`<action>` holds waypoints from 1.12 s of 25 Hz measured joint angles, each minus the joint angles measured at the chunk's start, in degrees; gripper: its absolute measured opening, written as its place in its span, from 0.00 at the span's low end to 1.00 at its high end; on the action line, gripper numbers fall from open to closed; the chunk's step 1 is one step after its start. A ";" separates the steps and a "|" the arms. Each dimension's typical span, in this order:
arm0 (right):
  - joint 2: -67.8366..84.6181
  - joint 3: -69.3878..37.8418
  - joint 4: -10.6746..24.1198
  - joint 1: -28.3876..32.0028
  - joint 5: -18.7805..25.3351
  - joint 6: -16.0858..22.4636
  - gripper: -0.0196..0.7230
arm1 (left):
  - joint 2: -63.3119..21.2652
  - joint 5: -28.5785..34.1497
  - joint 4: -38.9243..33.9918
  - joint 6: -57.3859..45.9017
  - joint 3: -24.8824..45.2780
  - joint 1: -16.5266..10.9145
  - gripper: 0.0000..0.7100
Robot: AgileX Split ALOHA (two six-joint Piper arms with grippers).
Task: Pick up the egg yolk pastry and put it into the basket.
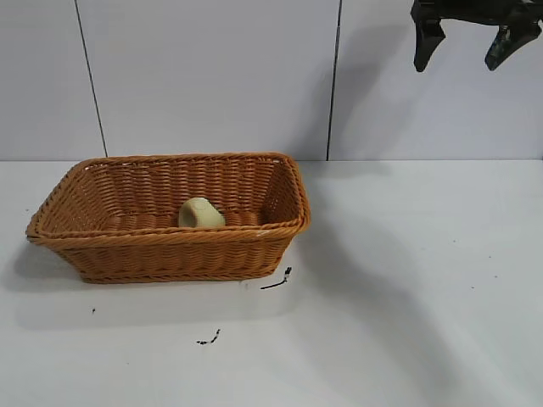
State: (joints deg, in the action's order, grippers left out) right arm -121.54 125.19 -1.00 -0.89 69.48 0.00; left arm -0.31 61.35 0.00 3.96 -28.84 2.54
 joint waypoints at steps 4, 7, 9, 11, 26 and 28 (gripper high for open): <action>9.54 -9.49 0.00 0.00 0.00 0.00 0.96 | 0.00 0.00 0.00 0.00 0.00 0.00 0.98; 19.03 -18.93 0.00 0.00 0.00 -0.32 0.96 | 0.00 0.00 0.00 0.00 0.00 0.00 0.98; 25.33 -25.20 0.00 -0.07 0.00 -0.44 0.96 | 0.00 0.00 0.00 0.00 0.00 0.00 0.98; 31.83 -32.78 -0.07 -0.07 -0.02 -0.47 0.96 | 0.00 0.00 0.00 0.00 0.00 0.00 0.98; 85.46 -92.65 -2.04 -0.07 -7.27 -5.55 0.96 | 0.00 0.00 0.00 0.00 0.00 0.00 0.98; 93.34 -96.37 -2.53 -0.07 -8.04 -6.50 0.96 | 0.00 0.00 0.00 0.00 0.00 0.00 0.98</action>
State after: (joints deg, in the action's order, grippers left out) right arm -28.20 28.82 -3.53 -0.96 61.44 -6.50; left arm -0.31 61.35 0.00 3.96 -28.84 2.54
